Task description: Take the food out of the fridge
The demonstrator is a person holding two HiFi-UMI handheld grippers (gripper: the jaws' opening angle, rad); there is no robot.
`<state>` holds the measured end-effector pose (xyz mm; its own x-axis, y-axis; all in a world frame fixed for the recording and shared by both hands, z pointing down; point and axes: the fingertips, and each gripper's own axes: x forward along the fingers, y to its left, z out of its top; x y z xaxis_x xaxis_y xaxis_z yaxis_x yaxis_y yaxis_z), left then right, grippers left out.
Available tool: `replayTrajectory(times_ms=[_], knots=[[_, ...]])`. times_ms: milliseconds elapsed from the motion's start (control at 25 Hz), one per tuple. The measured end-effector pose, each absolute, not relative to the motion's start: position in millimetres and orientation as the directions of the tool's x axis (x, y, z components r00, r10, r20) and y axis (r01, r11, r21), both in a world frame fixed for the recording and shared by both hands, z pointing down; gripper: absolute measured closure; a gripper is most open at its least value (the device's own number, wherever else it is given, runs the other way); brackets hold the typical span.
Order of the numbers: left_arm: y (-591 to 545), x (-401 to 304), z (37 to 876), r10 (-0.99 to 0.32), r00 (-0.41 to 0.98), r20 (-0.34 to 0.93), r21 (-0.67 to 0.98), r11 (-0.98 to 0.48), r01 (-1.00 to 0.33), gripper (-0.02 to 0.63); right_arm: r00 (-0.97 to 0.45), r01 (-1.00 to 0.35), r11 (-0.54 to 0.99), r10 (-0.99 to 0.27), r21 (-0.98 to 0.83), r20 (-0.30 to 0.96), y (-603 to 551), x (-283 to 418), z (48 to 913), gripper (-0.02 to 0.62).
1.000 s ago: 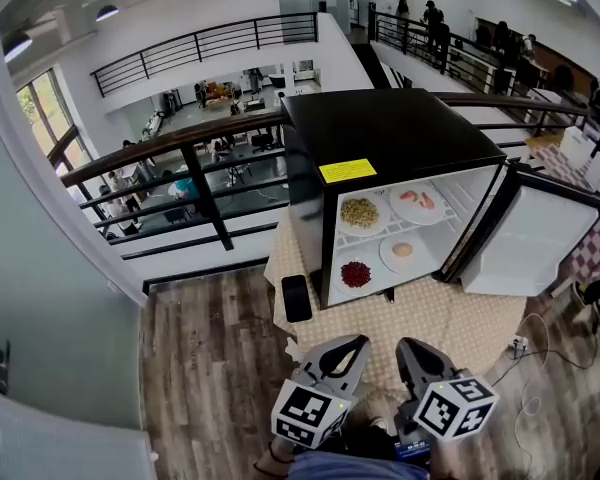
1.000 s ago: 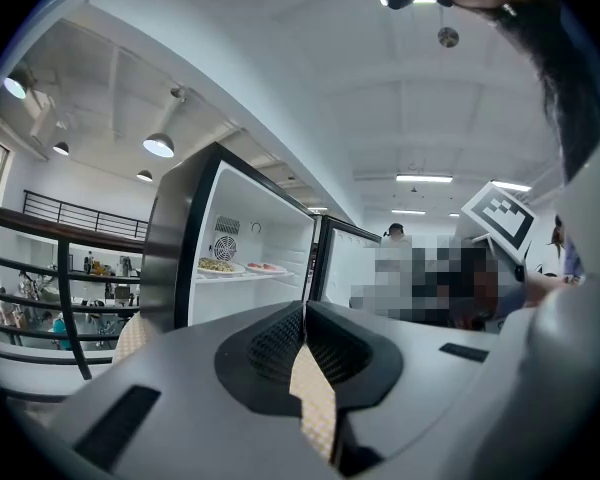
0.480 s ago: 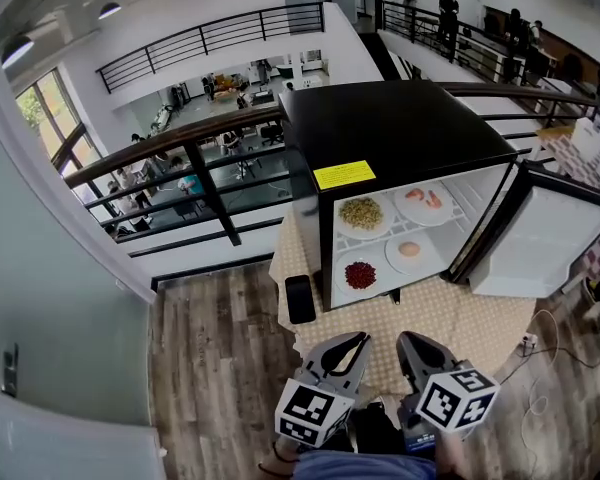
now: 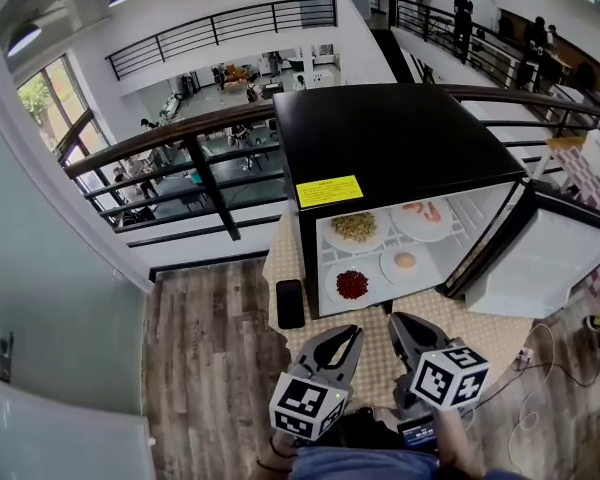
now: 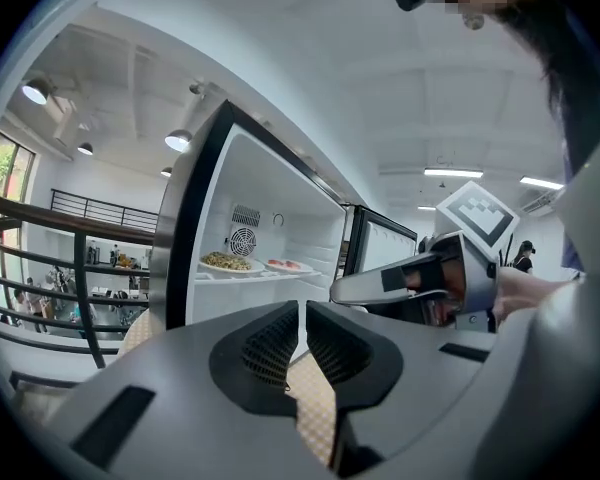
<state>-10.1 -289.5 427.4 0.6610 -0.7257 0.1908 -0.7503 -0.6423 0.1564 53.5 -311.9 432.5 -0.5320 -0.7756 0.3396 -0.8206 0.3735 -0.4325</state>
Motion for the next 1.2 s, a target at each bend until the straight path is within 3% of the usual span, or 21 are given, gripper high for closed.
replayTrajectory(times_ms=[320,840,960,1200], knots=[[-306,1,428,-0.756,0.622,0.205,0.144,-0.605,-0.783,0.586,-0.611,-0.747,0.411,-0.735,-0.523,0.295,-360,55,422,0.577],[-320,-2,424,-0.8,0.559,0.22,0.101,-0.551,-0.828,0.586,-0.59,-0.701,0.34,-0.771,-0.627,0.241,-433,55,416,0.574],[-324,-6,425,-0.808,0.545,0.226,0.092,-0.539,-0.837,0.586,-0.598,-0.692,0.339,-0.763,-0.638,0.244,-445,50,418,0.51],[-329,-10,424,-0.817,0.529,0.229,0.079,-0.526,-0.847,0.586,-0.542,-0.749,0.293,-0.787,-0.595,0.295,-464,53,430,0.469]])
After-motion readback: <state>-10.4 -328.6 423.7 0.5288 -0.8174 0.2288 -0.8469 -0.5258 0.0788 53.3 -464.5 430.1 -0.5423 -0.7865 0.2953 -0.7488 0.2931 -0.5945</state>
